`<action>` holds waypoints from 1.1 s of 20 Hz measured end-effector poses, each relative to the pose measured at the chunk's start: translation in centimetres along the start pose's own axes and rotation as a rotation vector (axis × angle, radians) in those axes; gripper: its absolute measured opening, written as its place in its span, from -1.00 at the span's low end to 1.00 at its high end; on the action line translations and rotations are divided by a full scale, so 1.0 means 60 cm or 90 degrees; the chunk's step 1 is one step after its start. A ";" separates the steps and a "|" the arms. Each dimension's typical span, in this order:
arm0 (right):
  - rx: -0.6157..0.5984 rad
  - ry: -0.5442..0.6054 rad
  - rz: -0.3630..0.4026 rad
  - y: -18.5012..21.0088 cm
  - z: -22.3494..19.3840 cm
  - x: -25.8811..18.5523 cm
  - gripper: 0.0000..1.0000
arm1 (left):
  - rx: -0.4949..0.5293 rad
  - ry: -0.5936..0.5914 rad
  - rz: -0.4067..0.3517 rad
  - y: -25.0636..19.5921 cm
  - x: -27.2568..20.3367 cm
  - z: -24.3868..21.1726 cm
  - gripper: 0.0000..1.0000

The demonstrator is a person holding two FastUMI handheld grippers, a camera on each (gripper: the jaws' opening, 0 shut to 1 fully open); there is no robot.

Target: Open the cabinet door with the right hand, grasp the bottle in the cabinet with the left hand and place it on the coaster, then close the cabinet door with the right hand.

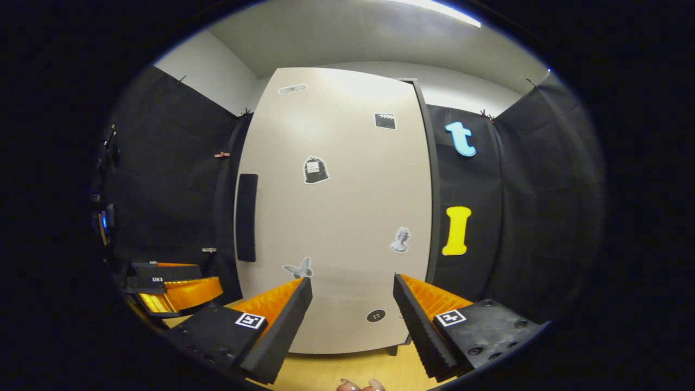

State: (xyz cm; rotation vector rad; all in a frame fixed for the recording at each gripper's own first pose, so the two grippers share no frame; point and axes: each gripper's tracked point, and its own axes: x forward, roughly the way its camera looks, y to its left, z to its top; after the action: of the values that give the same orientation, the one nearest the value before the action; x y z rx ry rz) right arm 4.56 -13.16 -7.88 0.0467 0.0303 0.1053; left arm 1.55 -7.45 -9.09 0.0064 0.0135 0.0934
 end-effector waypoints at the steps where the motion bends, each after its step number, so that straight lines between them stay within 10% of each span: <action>1: -0.006 0.000 -0.015 -0.012 0.001 0.001 0.95 | -0.004 0.000 -0.001 -0.012 0.002 0.000 0.89; 22: -0.007 -0.009 0.014 -0.035 0.017 0.003 0.94 | 0.036 -0.002 -0.050 -0.091 0.057 0.002 0.87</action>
State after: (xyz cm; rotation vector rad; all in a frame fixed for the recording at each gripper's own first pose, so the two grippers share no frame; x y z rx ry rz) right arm 4.96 -15.28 -7.00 0.0363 0.0151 0.1278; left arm 5.47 -12.55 -9.04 0.0630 0.0138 0.0152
